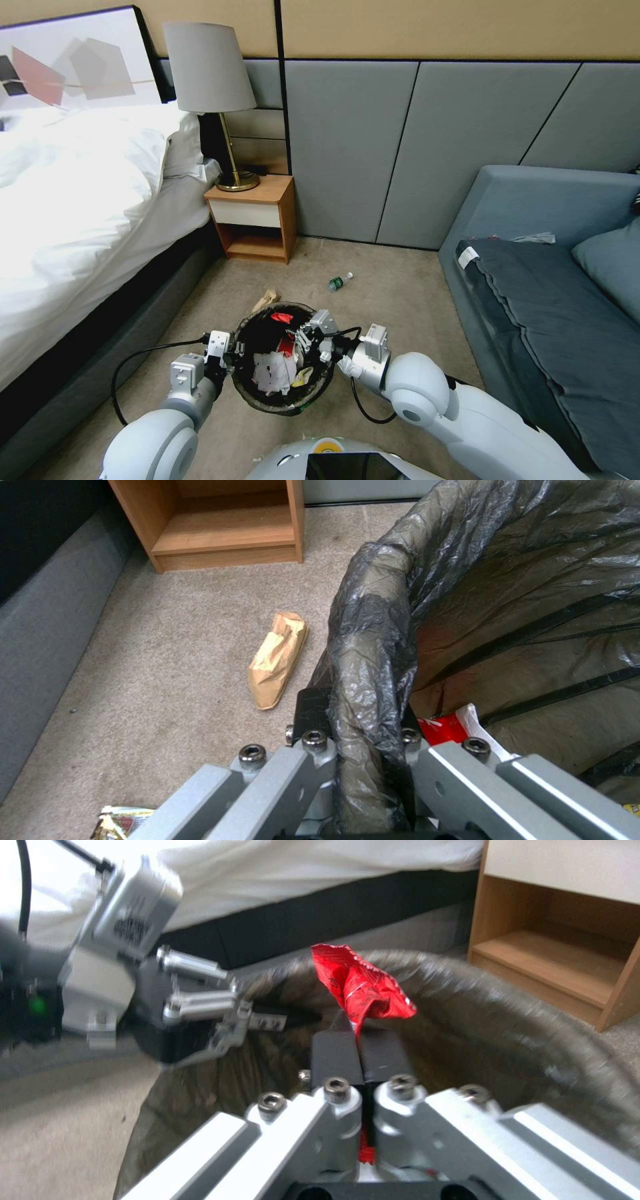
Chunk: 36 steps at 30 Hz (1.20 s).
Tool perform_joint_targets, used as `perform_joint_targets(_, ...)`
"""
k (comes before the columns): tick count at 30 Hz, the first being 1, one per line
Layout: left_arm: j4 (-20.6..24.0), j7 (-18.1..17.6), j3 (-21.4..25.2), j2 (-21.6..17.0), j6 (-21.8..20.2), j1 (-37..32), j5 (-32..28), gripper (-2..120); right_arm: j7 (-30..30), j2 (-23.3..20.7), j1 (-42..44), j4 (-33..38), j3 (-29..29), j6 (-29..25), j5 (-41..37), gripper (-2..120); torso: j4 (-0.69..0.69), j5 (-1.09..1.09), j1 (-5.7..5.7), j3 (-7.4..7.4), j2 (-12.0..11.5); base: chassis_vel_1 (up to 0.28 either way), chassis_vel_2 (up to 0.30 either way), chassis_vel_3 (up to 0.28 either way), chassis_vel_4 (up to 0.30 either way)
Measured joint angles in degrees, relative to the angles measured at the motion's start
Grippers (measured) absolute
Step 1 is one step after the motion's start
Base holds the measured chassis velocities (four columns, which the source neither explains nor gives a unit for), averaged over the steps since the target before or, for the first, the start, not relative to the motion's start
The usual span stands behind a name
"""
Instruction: Pick up the trash bin, then pick up the garbage from the floor and place it into the trash bin.
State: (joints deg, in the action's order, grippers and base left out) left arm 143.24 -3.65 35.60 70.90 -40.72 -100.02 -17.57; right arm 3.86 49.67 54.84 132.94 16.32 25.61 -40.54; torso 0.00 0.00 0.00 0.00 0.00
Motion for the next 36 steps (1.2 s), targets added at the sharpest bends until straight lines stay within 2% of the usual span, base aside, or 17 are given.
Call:
perform_joint_targets(1, 0.0, 0.0, 0.0, 0.0, 0.0, 0.0, 0.0, 1, 0.0, 0.0, 0.0, 0.0, 0.0, 0.0, 0.0, 7, 0.0, 0.0, 0.0, 0.0, 0.0, 0.0, 0.0, 0.0, 0.0)
perform_joint_targets(3, 0.0, 0.0, 0.1, -0.2, 0.0, 0.0, -0.1, 1, 0.1, 0.1, -0.4, -0.2, 0.6, 0.1, 0.4, 17, 0.0, 0.0, 0.0, 0.0, 0.0, 0.0, 0.0, 0.0, 0.0)
perform_joint_targets(5, 0.0, 0.0, 0.2, -0.2, 0.0, 0.0, -0.1, 1, 0.3, 0.1, -0.5, -0.2, 0.7, 0.1, 0.4, 20, 0.0, 0.0, 0.0, 0.0, 0.0, 0.0, 0.0, 0.0, 0.0)
perform_joint_targets(8, 0.0, 0.0, 0.3, -0.4, 0.0, 0.0, -0.4, 1, 1.2, 0.5, -1.3, -0.4, 1.3, 0.6, 0.3, 38, 0.0, 0.0, 0.0, 0.0, 0.0, 0.0, 0.0, 0.0, 0.0)
perform_joint_targets(9, 0.0, 0.0, 0.3, -0.4, 0.0, 0.0, -0.4, 1, 1.2, 0.5, -1.3, -0.4, 1.3, 0.6, 0.3, 38, 0.0, 0.0, 0.0, 0.0, 0.0, 0.0, 0.0, 0.0, 0.0)
perform_joint_targets(11, 0.0, 0.0, 0.3, -0.6, 0.0, 0.0, -0.5, 1, 1.4, 0.6, -1.4, -0.8, 1.3, 0.8, 0.6, 48, 0.0, 0.0, 0.0, 0.0, 0.0, 0.0, 0.0, 0.0, 0.0)
perform_joint_targets(12, 0.0, 0.0, 0.3, -0.6, 0.0, 0.0, -0.5, 1, 1.4, 0.6, -1.4, -0.8, 1.3, 0.8, 0.6, 48, 0.0, 0.0, 0.0, 0.0, 0.0, 0.0, 0.0, 0.0, 0.0)
perform_joint_targets(14, 0.0, 0.0, 0.3, -0.6, 0.0, 0.0, -0.7, 1, 1.6, 0.6, -1.5, -0.8, 1.3, 1.0, 0.5, 59, 0.0, 0.0, 0.0, 0.0, 0.0, 0.0, 0.0, 0.0, 0.0)
perform_joint_targets(15, 0.0, 0.0, 0.3, -0.6, 0.0, 0.0, -0.7, 1, 1.6, 0.6, -1.5, -0.8, 1.3, 1.0, 0.5, 59, 0.0, 0.0, 0.0, 0.0, 0.0, 0.0, 0.0, 0.0, 0.0)
perform_joint_targets(18, 0.0, 0.0, 0.4, -0.7, 0.0, 0.0, -0.7, 1, 1.6, 0.6, -1.8, -0.8, 1.4, 1.1, 0.6, 73, 0.0, 0.0, 0.0, 0.0, 0.0, 0.0, 0.0, 0.0, 0.0)
perform_joint_targets(19, 0.0, 0.0, 0.4, -0.7, 0.0, 0.0, -0.7, 1, 1.6, 0.6, -1.8, -0.8, 1.4, 1.1, 0.6, 73, 0.0, 0.0, 0.0, 0.0, 0.0, 0.0, 0.0, 0.0, 0.0)
perform_joint_targets(22, 0.0, 0.0, 0.8, -0.8, 0.0, -0.1, -0.8, 1, 2.0, 0.6, -1.9, -0.8, 1.2, 1.1, 0.6, 88, 0.0, 0.0, 0.0, 0.0, 0.0, 0.0, 0.0, 0.0, 0.0)
perform_joint_targets(23, 0.0, 0.0, 0.8, -0.8, 0.0, -0.1, -0.8, 1, 2.0, 0.6, -1.9, -0.8, 1.2, 1.1, 0.6, 88, 0.0, 0.0, 0.0, 0.0, 0.0, 0.0, 0.0, 0.0, 0.0)
perform_joint_targets(25, 0.0, 0.0, 1.1, -0.9, 0.0, -0.2, -0.8, 1, 2.2, 0.4, -1.7, -0.5, 0.8, 1.0, 0.6, 96, 0.0, 0.0, 0.0, 0.0, 0.0, 0.0, 0.0, 0.0, 0.0)
perform_joint_targets(31, 0.0, -0.1, 1.1, -0.5, 0.0, -0.5, -0.7, 1, 2.4, -0.5, -1.2, 0.3, -1.0, 0.5, 0.9, 100, 0.0, 0.0, 0.0, 0.0, 0.0, 0.0, 0.0, 0.0, 0.0)
perform_joint_targets(36, 0.0, -0.3, 1.1, -0.1, 0.0, -0.8, -0.7, 1, 2.6, -1.5, 0.0, 2.1, -4.7, -1.7, 0.7, 100, 0.0, 0.0, 0.0, 0.0, 0.0, 0.0, 0.0, 0.0, 0.0)
